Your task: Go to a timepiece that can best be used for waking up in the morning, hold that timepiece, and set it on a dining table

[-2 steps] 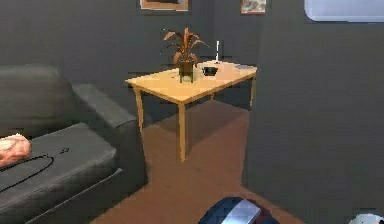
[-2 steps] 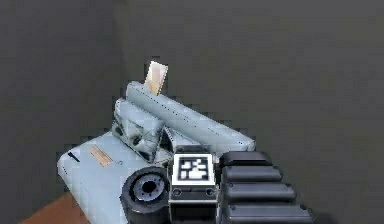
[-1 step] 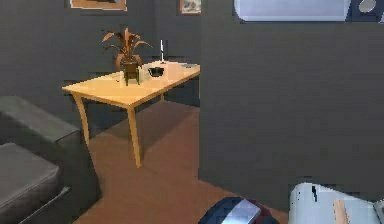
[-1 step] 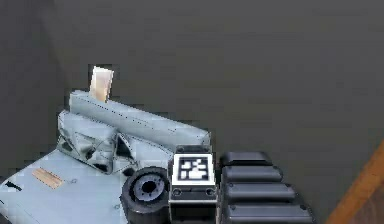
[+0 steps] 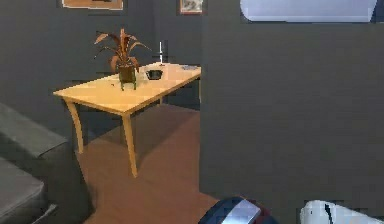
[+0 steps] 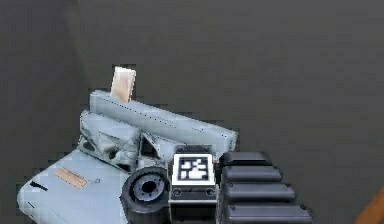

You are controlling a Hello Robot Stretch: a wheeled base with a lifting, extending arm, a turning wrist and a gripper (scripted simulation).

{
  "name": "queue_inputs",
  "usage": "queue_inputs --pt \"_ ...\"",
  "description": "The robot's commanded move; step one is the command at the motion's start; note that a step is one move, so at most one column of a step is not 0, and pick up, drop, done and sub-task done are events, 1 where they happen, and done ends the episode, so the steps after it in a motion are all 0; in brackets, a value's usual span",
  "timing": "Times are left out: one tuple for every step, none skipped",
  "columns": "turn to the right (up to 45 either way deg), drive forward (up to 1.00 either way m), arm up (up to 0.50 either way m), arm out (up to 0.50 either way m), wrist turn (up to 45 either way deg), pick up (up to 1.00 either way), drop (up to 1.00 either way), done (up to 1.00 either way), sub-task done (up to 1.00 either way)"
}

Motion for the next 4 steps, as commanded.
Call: queue_inputs --pt "-9.0 0.0 0.0 0.0 0.0 0.0 0.0 0.0 0.0" --pt "-3.0 0.0 0.0 0.0 0.0 0.0 0.0 0.0 0.0" --pt "0.0 1.0 0.0 0.0 0.0 0.0 0.0 0.0 0.0" --pt "0.0 0.2 0.0 0.0 0.0 0.0 0.0 0.0 0.0"
